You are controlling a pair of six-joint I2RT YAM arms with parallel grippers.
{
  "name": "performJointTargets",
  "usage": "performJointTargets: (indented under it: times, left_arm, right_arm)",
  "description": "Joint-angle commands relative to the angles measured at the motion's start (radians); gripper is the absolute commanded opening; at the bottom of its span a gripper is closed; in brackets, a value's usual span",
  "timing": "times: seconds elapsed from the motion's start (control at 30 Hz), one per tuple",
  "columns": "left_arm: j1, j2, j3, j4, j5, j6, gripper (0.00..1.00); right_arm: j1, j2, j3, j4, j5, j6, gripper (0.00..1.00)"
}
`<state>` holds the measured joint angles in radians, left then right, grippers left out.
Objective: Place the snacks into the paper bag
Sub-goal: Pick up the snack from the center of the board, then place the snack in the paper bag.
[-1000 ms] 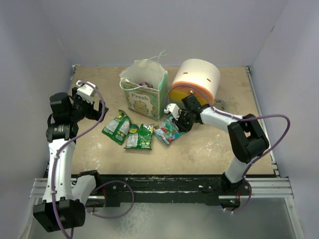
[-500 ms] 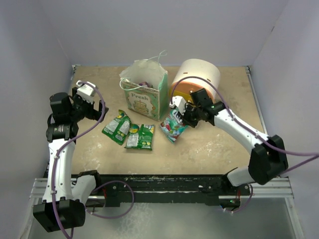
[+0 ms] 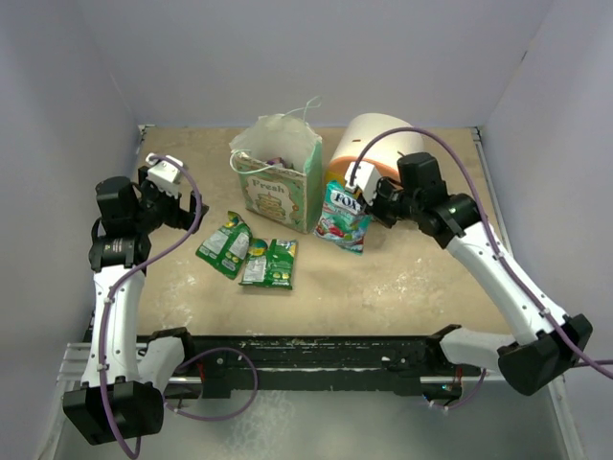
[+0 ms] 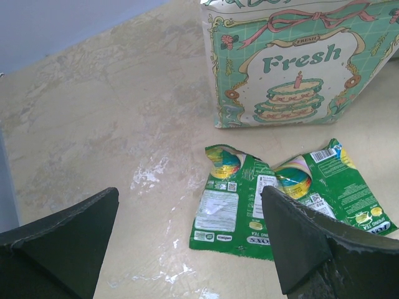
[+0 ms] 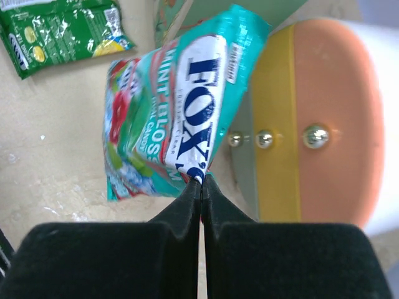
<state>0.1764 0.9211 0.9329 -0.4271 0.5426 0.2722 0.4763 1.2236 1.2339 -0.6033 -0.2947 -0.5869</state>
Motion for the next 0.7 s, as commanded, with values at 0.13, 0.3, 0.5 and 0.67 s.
performJointTargets:
  times: [0.13,0.3,0.5,0.67]
  left_arm:
    - [0.005,0.003,0.016,0.049,0.004,-0.009,0.99]
    - [0.005,0.000,0.018,0.047,-0.003,-0.008,0.99]
    - [0.006,0.001,0.019,0.046,-0.001,-0.008,0.99]
    - [0.006,0.002,0.020,0.043,-0.005,-0.002,0.99]
  right_arm:
    - [-0.005,-0.062,0.236,-0.025,0.040,-0.021,0.00]
    - [-0.004,-0.007,0.406,-0.065,0.011,-0.023,0.00]
    - [-0.002,0.110,0.612,-0.050,0.044,0.013,0.00]
    - [-0.001,0.218,0.758,0.009,0.057,0.097,0.00]
